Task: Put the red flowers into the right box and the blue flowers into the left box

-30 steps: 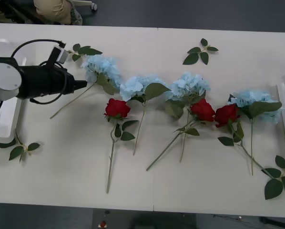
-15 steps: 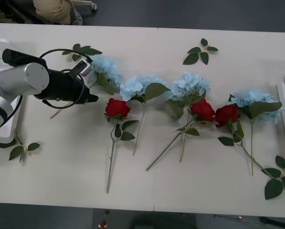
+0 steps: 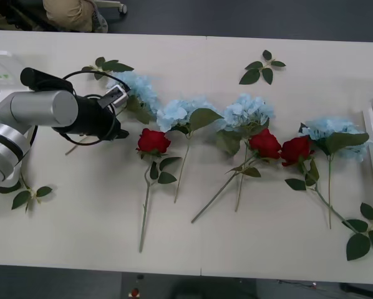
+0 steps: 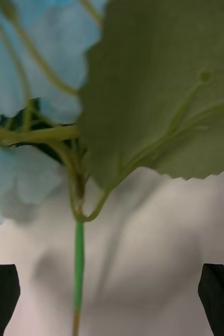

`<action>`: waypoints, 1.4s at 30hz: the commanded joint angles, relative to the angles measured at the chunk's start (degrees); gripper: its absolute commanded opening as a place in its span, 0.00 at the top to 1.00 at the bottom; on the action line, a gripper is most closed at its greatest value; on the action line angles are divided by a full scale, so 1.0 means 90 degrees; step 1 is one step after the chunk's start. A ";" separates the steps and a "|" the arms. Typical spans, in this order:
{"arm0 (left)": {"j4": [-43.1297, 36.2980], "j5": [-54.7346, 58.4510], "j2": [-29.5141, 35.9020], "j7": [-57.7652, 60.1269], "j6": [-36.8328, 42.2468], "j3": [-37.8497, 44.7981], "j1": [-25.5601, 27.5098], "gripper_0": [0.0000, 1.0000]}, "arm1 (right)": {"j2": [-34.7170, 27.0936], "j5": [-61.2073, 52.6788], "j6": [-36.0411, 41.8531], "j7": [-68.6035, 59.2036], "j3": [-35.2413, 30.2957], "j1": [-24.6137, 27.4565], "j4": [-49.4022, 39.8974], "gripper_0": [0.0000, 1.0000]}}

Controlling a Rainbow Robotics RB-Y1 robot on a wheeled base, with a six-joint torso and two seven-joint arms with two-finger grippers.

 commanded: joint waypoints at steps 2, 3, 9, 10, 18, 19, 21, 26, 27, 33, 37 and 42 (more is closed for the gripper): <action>0.0166 -0.0065 -0.0083 -0.0119 -0.0189 -0.0022 -0.0262 0.18 | -0.0208 0.0196 -0.0388 -0.1375 0.0802 -0.0068 -0.1120 0.28; 0.0196 -0.0065 -0.0083 -0.0119 -0.0218 -0.0022 -0.0271 0.32 | -0.0208 0.0235 -0.0486 -0.1541 0.0948 -0.0078 -0.1247 0.28; 0.0225 -0.0055 -0.0083 -0.0119 -0.0316 -0.0022 -0.0262 1.00 | -0.0208 0.0313 -0.1140 -0.2391 0.1905 -0.0244 -0.1618 0.28; 0.0215 -0.0055 -0.0083 -0.0119 -0.0335 -0.0022 -0.0271 1.00 | -0.0208 0.0333 -0.1267 -0.2489 0.2130 -0.0342 -0.1628 0.28; 0.0215 -0.0026 -0.0015 -0.0119 -0.0570 -0.0012 -0.0262 1.00 | -0.0160 0.0362 -0.1736 -0.2723 0.3097 -0.0820 -0.1638 0.28; 0.0205 0.0032 0.0043 -0.0119 -0.0628 -0.0012 -0.0262 1.00 | -0.0111 0.0382 -0.1765 -0.2723 0.3116 -0.0850 -0.1638 0.28; 0.0157 0.0208 0.0200 -0.0119 -0.0697 -0.0012 -0.0262 1.00 | 0.0016 0.0391 -0.1775 -0.2742 0.3126 -0.0879 -0.1638 0.28; -0.0390 0.0716 0.0942 -0.0168 -0.0492 0.0046 -0.0262 1.00 | 0.0260 0.0499 -0.1824 -0.2733 0.3126 -0.0908 -0.1628 0.28; -0.0605 0.0784 0.1176 -0.0168 -0.0296 0.0115 -0.0252 1.00 | 0.0299 0.0518 -0.1833 -0.2723 0.3136 -0.0908 -0.1638 0.29; -0.1572 0.0804 0.2417 -0.0168 0.1247 0.0896 -0.0262 1.00 | 0.0407 0.0538 -0.2097 -0.2703 0.3429 -0.0928 -0.1638 0.29; -0.1709 0.0716 0.3442 -0.0207 0.2321 0.1326 -0.0262 1.00 | 0.0485 0.0616 -0.2400 -0.2752 0.3770 -0.0986 -0.1628 0.28; -0.1465 0.0081 0.4252 -0.0295 0.3151 0.1326 -0.0242 1.00 | 0.0671 0.0792 -0.2488 -0.2811 0.3917 -0.1016 -0.1589 0.29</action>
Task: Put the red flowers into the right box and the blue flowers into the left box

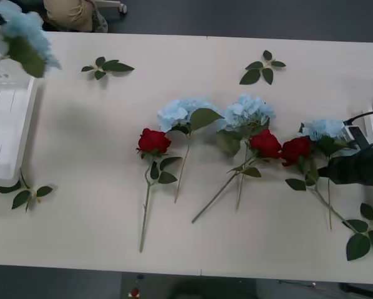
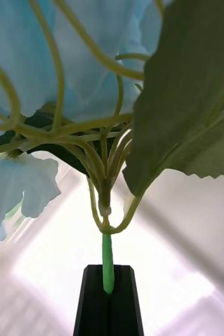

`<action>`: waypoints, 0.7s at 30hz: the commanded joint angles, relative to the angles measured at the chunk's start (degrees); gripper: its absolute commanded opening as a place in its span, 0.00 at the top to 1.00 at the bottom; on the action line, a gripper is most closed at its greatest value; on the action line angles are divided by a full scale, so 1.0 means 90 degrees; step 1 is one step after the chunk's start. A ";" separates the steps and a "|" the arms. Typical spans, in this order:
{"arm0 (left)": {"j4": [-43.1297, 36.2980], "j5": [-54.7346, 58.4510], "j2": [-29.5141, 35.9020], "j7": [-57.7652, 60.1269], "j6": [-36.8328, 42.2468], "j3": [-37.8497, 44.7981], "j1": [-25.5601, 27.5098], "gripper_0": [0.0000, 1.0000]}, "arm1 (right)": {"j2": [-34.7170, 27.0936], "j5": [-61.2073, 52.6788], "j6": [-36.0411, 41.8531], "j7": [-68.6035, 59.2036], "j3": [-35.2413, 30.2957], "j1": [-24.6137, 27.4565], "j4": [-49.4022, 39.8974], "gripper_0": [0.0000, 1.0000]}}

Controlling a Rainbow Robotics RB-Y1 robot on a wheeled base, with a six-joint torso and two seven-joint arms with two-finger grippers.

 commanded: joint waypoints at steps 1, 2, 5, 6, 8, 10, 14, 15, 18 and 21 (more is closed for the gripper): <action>0.0256 -0.0661 0.0615 -0.0314 0.0561 -0.0141 -0.0240 1.00 | 0.0256 0.0136 0.0003 -0.0325 -0.0090 -0.0170 -0.0042 0.28; 0.0392 -0.1002 0.0605 -0.0324 0.0629 -0.0151 -0.0240 1.00 | 0.0305 0.0175 -0.0007 -0.0325 -0.0081 -0.0170 -0.0032 0.28; 0.0734 -0.1559 0.0459 -0.0383 0.0844 -0.0171 -0.0240 1.00 | 0.0442 0.0273 -0.0017 -0.0306 -0.0042 -0.0189 0.0026 0.28; 0.0910 -0.1696 0.0371 -0.0392 0.0912 -0.0190 -0.0240 1.00 | 0.0491 0.0312 -0.0017 -0.0286 -0.0042 -0.0209 0.0055 0.28; 0.1193 -0.1881 0.0244 -0.0402 0.0785 -0.0278 -0.0240 1.00 | 0.0578 0.0390 -0.0026 -0.0276 -0.0042 -0.0228 0.0104 0.40; 0.1564 -0.2145 0.0107 -0.0402 0.0141 -0.0512 -0.0240 1.00 | 0.0657 0.0478 -0.0056 -0.0257 -0.0042 -0.0248 0.0173 0.60; 0.1925 -0.1989 0.0088 -0.0402 -0.0416 -0.0844 -0.0240 0.97 | 0.0735 0.0615 -0.0134 -0.0257 -0.0032 -0.0258 0.0231 0.85; 0.1945 -0.1901 0.0078 -0.0402 -0.0416 -0.0854 -0.0240 0.80 | 0.0735 0.0654 -0.0144 -0.0257 -0.0042 -0.0267 0.0231 0.96; 0.1945 -0.1901 0.0088 -0.0402 -0.0416 -0.0854 -0.0240 0.35 | 0.0735 0.0703 -0.0144 -0.0257 -0.0042 -0.0277 0.0231 1.00; 0.1896 -0.1842 0.0088 -0.0402 -0.0416 -0.0844 -0.0240 0.10 | 0.0676 0.0742 -0.0144 -0.0237 -0.0149 -0.0287 0.0231 1.00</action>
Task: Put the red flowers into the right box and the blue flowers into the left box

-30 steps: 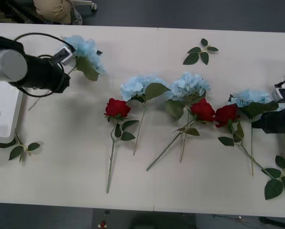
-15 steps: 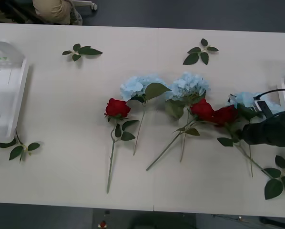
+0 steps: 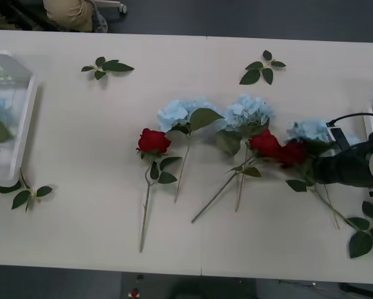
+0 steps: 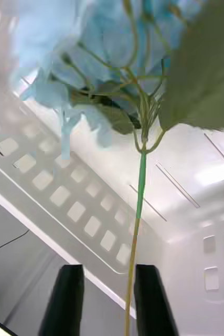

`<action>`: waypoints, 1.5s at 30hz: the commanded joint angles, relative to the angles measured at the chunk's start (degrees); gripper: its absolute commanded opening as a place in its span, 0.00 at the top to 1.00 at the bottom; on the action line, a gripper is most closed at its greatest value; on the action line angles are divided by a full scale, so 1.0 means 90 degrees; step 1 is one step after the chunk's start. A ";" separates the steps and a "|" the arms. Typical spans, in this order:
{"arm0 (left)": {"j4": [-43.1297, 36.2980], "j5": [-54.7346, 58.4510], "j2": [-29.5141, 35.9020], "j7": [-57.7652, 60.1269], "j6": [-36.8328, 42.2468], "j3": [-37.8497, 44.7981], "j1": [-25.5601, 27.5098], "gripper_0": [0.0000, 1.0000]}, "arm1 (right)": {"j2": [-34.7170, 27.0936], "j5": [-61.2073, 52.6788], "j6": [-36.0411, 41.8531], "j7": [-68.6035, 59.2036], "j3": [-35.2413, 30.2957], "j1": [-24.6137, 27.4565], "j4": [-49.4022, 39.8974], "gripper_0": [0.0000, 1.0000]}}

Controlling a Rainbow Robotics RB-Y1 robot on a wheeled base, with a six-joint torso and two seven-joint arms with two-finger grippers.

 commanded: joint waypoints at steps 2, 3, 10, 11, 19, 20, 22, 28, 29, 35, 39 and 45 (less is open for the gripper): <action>-0.0090 0.0141 0.0146 -0.0399 -0.0008 0.0281 -0.0222 0.04 | -0.0042 0.0093 0.0000 -0.0187 -0.0273 -0.0097 -0.0034 1.00; -0.0100 0.0229 0.0156 -0.0409 0.0002 0.0301 -0.0222 0.02 | -0.0062 0.0073 0.0010 -0.0167 -0.0351 -0.0097 -0.0034 1.00; -0.0247 0.1742 0.0293 -0.1015 0.0969 0.0926 -0.0232 0.00 | -0.0120 -0.0161 0.0010 0.0585 -0.1259 0.0255 -0.0542 1.00; -0.0266 0.1938 0.0293 -0.1093 0.1125 0.1033 -0.0222 0.00 | -0.0120 -0.0200 0.0000 0.0663 -0.1367 0.0323 -0.0649 1.00; -0.0628 0.4018 0.0058 -0.1190 0.2053 0.1570 -0.0212 0.00 | -0.0081 -0.0991 0.0010 0.1747 -0.2568 0.1495 -0.1977 1.00; -0.0628 0.4692 -0.0049 -0.1190 0.1926 0.1570 -0.0115 0.00 | -0.0023 -0.1421 0.0010 0.2284 -0.2939 0.1798 -0.2280 1.00; -0.0628 0.5199 -0.0196 -0.1210 0.1760 0.1570 0.0002 0.00 | 0.0065 -0.1890 0.0010 0.2850 -0.3251 0.2052 -0.2485 1.00; -0.1145 0.6303 -0.0840 -0.1308 0.0812 0.1570 0.0745 0.00 | 0.0739 -0.3657 0.0371 0.5096 -0.4228 0.2501 -0.2749 1.00; -0.1301 0.6352 -0.0977 -0.1356 0.0539 0.1570 0.0920 0.00 | 0.0905 -0.3892 0.0586 0.5487 -0.4414 0.2491 -0.2778 1.00; -0.1799 0.6547 -0.1778 -0.1552 -0.0565 0.1687 0.1682 0.00 | 0.1882 -0.4761 0.1494 0.6737 -0.4912 0.2189 -0.2964 1.00; -0.1799 0.6684 -0.2344 -0.2157 -0.0887 0.1990 0.2034 0.00 | 0.2565 -0.4917 0.1856 0.7225 -0.5009 0.1778 -0.2944 1.00; -0.1799 0.6645 -0.2920 -0.2231 -0.0897 0.2176 0.2297 0.00 | 0.3581 -0.4819 0.2061 0.7299 -0.4687 0.1105 -0.2788 1.00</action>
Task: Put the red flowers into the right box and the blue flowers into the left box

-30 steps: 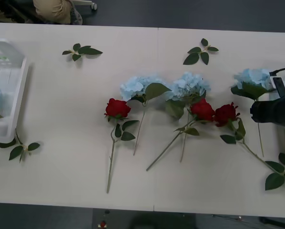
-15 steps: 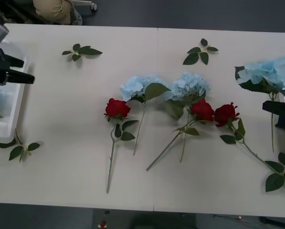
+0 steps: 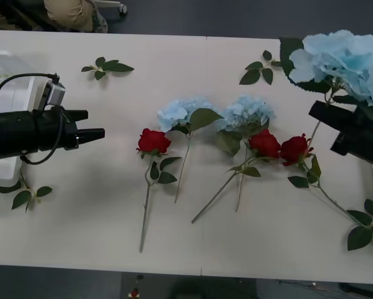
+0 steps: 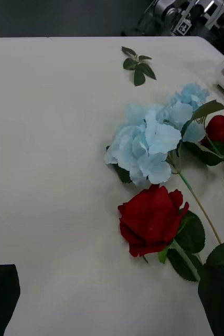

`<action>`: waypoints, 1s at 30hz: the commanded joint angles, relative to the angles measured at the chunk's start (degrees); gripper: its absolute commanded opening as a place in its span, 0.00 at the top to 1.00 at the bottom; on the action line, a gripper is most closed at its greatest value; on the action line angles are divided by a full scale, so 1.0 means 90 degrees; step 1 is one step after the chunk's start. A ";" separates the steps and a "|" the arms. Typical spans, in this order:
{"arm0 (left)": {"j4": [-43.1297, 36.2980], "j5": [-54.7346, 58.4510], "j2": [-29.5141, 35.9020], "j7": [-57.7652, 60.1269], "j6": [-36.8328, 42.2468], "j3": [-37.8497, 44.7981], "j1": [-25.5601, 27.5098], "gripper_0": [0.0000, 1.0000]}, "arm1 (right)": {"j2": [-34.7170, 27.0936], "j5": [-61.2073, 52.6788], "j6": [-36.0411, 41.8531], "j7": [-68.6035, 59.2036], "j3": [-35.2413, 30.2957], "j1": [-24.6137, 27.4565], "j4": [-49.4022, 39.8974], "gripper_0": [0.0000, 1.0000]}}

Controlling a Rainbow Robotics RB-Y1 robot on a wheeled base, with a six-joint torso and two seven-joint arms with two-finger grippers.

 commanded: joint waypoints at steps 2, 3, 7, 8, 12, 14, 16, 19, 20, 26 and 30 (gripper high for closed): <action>-0.0085 -0.0204 -0.0157 0.0064 -0.0019 0.0019 0.0062 0.00 | 0.0679 0.0103 0.0052 0.0164 0.0535 -0.0561 0.0023 1.00; -0.0085 -0.0282 -0.0167 0.0064 -0.0010 0.0000 0.0052 0.00 | 0.0737 0.0123 0.0052 0.0164 0.0623 -0.0600 0.0062 1.00; -0.0085 -0.0663 -0.0294 0.0064 0.0020 -0.0059 0.0052 0.00 | 0.0972 0.0367 0.0042 0.0164 0.1101 -0.0971 0.0258 1.00; -0.0105 -0.0712 -0.0323 0.0064 0.0049 -0.0059 0.0052 0.00 | 0.1021 0.0484 0.0042 0.0164 0.1228 -0.1088 0.0306 1.00; -0.0427 -0.0731 -0.0392 0.0064 0.0225 -0.0069 0.0052 0.00 | 0.1079 0.0738 -0.0026 0.0164 0.1726 -0.1508 0.0560 1.00; -0.0671 -0.0829 -0.0431 0.0064 0.0361 -0.0069 0.0052 0.00 | 0.1099 0.0728 -0.0124 0.0164 0.2019 -0.1752 0.0834 1.00; -0.0993 -0.1053 -0.0470 0.0064 0.0498 -0.0069 0.0052 0.00 | 0.1187 0.0728 -0.0183 0.0164 0.2254 -0.2035 0.1156 1.00; -0.1472 -0.1259 -0.0597 0.0333 0.0576 -0.0088 0.0062 0.00 | 0.1382 0.0728 -0.0290 0.0164 0.2469 -0.2348 0.1576 1.00; -0.1599 -0.1307 -0.0656 0.0440 0.0596 -0.0098 0.0062 0.00 | 0.1441 0.0738 -0.0329 0.0164 0.2508 -0.2416 0.1674 1.00; -0.1911 -0.1278 -0.1388 0.0469 0.0606 -0.0098 0.0199 0.00 | 0.1646 0.0728 -0.0612 0.0164 0.2732 -0.2689 0.2045 1.00; -0.2185 -0.1268 -0.1759 0.0372 0.0606 -0.0098 0.0472 0.00 | 0.1646 0.0728 -0.0681 0.0164 0.2830 -0.2680 0.2045 1.00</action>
